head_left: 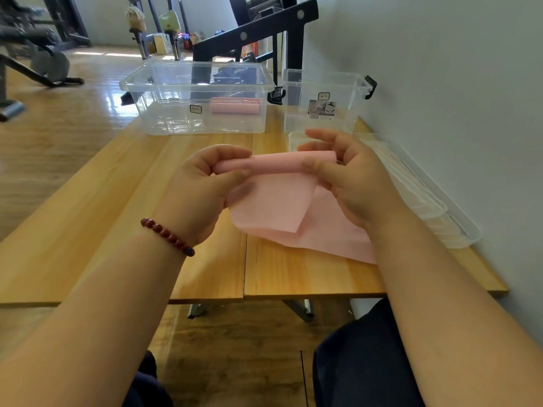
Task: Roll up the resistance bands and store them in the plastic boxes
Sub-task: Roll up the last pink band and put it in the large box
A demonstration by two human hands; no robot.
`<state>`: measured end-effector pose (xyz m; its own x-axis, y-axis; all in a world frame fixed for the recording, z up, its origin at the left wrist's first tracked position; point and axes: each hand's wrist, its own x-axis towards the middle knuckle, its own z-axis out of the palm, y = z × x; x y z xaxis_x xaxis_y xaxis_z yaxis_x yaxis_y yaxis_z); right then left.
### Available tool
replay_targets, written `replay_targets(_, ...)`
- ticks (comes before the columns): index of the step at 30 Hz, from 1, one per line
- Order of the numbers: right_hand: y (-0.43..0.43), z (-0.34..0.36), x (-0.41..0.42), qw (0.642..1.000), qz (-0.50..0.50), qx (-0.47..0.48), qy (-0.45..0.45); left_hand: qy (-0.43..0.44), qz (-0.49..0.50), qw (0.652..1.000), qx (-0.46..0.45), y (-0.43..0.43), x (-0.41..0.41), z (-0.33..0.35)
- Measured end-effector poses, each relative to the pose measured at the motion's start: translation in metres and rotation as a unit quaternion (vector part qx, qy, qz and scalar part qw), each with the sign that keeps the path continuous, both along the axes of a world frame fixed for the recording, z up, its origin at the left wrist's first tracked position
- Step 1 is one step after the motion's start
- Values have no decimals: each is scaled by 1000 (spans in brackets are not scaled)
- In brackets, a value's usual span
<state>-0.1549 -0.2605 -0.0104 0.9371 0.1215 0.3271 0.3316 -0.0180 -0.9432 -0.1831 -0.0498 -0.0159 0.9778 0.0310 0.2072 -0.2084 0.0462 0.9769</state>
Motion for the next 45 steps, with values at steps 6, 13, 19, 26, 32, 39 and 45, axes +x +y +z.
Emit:
replay_targets(6,-4,9,-4,999,-34,-23,-13,32,-40,998,-31,-4,-3,6)
replay_targets(13,0,20,-13,1000,6,-13,4,33,-22,999,20,-19,-7,13)
replay_targets(19,6,18,-16,1000,9,2,24,-4,11,1000,18,-28,-10,13)
replay_targets(26,-2,16,-10,999,-30,-30,8,-17,29,998,53,-22,-4,17)
replay_targets(32,-5,21,-9,997,-34,-40,-54,52,-53,994,-84,-12,-7,13)
replay_targets(39,-7,22,-7,1000,-13,-25,-8,77,-70,990,-97,-9,-10,17)
replay_targets(45,-5,19,-9,995,-57,-65,-58,72,-35,991,-105,-15,-13,12)
